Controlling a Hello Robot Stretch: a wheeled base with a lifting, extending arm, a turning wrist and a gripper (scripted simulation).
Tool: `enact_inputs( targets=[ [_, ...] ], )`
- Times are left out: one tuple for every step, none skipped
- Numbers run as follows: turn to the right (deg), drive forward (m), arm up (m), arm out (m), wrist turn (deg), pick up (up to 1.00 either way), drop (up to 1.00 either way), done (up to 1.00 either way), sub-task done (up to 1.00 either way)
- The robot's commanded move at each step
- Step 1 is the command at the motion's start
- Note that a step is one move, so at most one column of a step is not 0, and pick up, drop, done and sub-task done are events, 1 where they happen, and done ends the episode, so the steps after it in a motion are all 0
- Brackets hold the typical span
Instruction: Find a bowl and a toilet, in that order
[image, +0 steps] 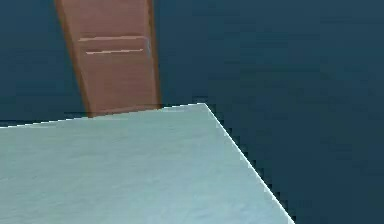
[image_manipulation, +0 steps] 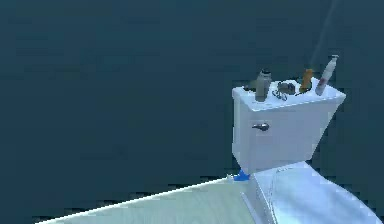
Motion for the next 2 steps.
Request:
enact_inputs(
  targets=[
    [-45.0,0.00,0.00,0.00,0.0,0.00,0.00,0.00,0.00],
    [-24.0,0.00,0.00,0.00,0.0,0.00,0.00,0.00,0.00]
  ],
)
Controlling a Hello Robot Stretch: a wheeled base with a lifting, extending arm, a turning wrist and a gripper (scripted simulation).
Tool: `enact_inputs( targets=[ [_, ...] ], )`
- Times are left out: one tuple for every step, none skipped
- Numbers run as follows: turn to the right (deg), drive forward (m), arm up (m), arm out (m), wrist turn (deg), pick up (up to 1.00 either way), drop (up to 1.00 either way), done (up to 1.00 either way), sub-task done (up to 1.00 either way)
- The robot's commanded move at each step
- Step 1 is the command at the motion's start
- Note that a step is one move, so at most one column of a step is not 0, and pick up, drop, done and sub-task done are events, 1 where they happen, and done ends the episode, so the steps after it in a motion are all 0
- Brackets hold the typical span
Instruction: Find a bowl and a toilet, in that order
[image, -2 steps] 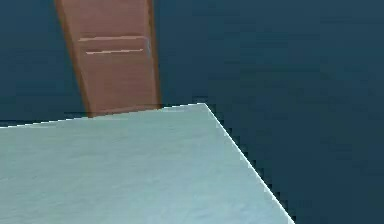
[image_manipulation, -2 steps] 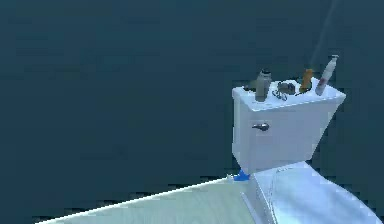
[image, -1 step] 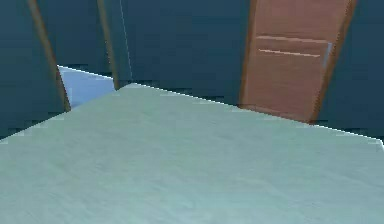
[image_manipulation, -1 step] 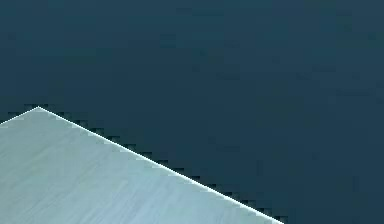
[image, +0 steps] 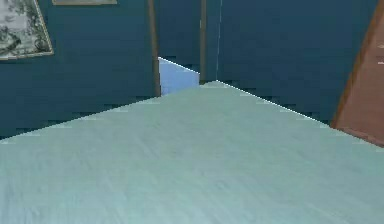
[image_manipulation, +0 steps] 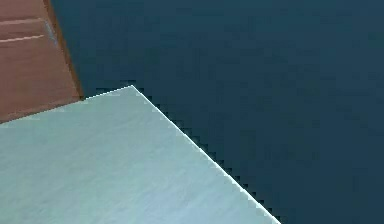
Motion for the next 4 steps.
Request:
enact_inputs(
  targets=[
    [0.0,1.00,0.00,0.00,0.0,0.00,0.00,0.00,0.00],
    [-3.0,0.00,0.00,0.00,0.0,0.00,0.00,0.00,0.00],
    [0.0,1.00,0.00,0.00,0.0,0.00,0.00,0.00,0.00],
    [0.0,0.95,0.00,0.00,0.0,0.00,0.00,0.00,0.00]
  ],
)
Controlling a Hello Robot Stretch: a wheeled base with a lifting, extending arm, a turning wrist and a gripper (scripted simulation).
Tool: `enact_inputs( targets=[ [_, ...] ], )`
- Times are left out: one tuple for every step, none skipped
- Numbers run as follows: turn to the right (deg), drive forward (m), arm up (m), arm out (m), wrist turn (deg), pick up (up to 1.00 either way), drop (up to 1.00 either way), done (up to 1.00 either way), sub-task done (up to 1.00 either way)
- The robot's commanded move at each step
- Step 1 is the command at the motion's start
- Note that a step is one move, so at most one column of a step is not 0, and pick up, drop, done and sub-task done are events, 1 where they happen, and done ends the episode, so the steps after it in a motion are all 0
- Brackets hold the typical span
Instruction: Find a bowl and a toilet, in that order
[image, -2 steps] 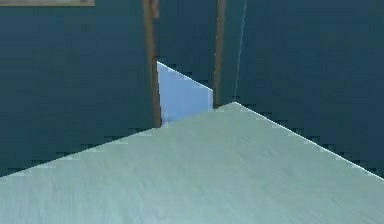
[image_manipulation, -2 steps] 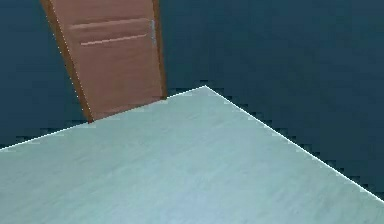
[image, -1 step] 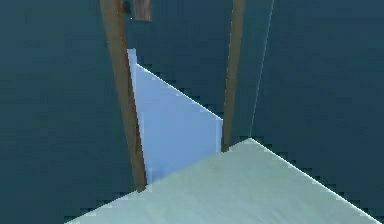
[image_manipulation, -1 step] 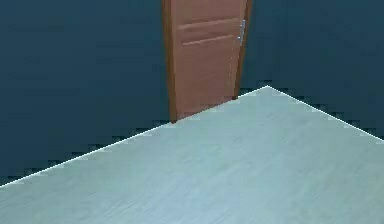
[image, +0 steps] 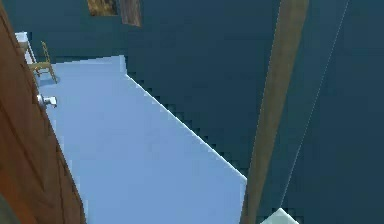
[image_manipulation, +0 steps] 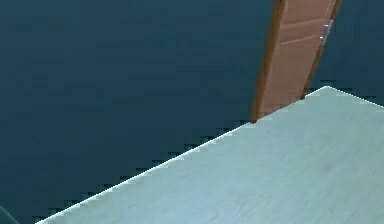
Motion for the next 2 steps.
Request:
enact_inputs(
  targets=[
    [-12.0,0.00,0.00,0.00,0.0,0.00,0.00,0.00,0.00],
    [0.0,1.00,0.00,0.00,0.0,0.00,0.00,0.00,0.00]
  ],
)
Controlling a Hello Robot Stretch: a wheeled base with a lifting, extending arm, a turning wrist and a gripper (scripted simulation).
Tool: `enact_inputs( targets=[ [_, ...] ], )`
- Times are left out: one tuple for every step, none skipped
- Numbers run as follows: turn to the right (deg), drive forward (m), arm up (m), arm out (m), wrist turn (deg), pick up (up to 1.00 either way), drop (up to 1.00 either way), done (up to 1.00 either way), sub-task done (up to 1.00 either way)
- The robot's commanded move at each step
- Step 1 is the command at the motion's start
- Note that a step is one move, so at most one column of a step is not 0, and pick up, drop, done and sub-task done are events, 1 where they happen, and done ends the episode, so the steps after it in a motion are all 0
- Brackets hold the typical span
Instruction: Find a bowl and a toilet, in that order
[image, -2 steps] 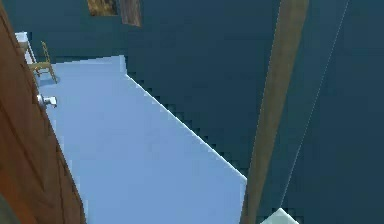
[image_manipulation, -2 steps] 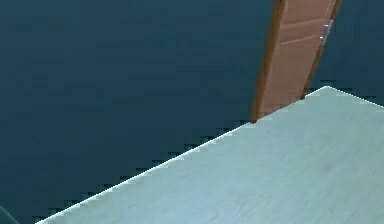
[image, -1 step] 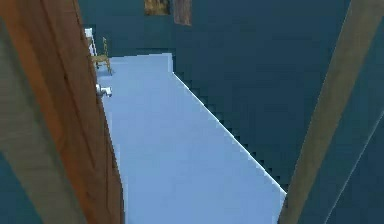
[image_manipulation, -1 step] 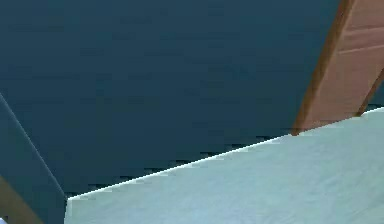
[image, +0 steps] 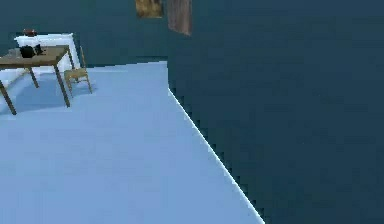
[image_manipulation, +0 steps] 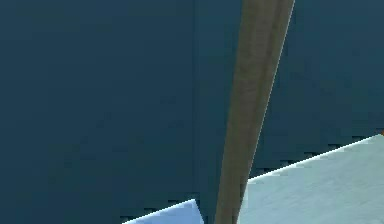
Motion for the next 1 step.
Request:
enact_inputs(
  targets=[
    [0.0,0.20,0.00,0.00,0.0,0.00,0.00,0.00,0.00]
  ],
)
